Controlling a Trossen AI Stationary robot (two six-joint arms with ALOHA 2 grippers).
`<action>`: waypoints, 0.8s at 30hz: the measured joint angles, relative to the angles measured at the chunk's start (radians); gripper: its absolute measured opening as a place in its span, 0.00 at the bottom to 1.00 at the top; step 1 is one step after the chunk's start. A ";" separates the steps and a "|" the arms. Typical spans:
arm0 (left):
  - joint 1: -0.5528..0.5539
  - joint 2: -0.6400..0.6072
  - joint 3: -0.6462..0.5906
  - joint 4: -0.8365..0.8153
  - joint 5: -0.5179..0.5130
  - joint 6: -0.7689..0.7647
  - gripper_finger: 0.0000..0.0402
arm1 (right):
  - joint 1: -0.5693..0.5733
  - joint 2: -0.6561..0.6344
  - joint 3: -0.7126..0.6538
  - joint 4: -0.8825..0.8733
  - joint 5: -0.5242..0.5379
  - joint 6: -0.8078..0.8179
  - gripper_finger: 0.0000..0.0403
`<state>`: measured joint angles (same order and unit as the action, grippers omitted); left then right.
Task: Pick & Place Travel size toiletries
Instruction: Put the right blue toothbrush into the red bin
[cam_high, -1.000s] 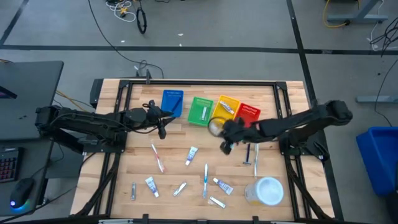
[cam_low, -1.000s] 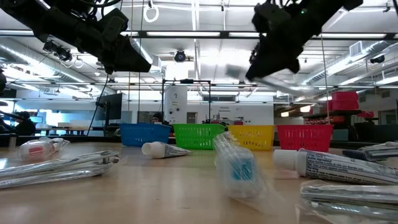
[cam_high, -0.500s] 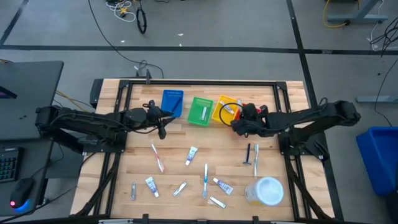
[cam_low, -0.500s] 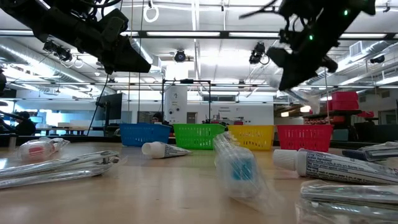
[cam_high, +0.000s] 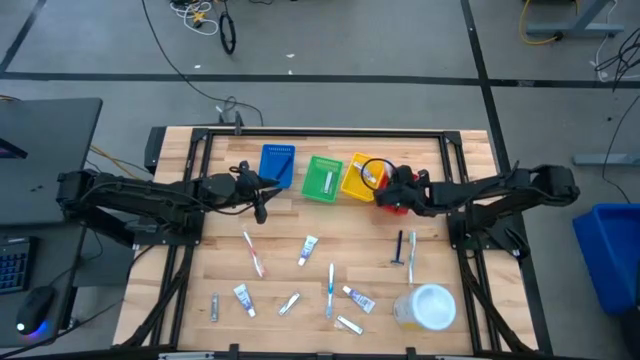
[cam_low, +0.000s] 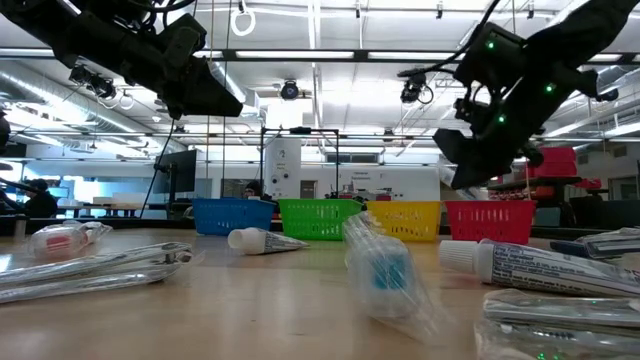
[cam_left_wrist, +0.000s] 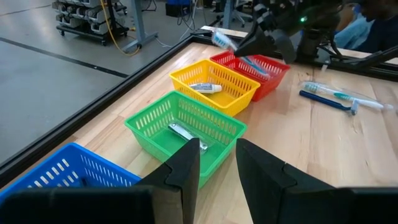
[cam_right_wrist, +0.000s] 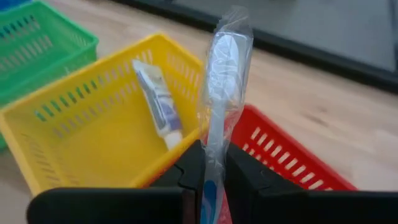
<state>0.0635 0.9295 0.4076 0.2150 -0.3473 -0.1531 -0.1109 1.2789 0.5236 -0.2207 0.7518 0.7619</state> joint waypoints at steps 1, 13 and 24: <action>0.000 0.000 0.000 0.000 0.000 0.000 0.28 | -0.011 0.000 -0.002 -0.011 -0.022 0.001 0.12; 0.000 0.000 0.000 0.000 0.000 0.000 0.28 | -0.105 0.000 -0.003 -0.085 -0.144 -0.029 0.21; 0.000 0.000 0.000 0.000 0.000 0.000 0.28 | -0.119 0.000 -0.003 -0.035 -0.098 -0.081 0.44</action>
<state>0.0635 0.9295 0.4076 0.2150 -0.3473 -0.1530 -0.2295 1.2789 0.5201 -0.2557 0.6539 0.6810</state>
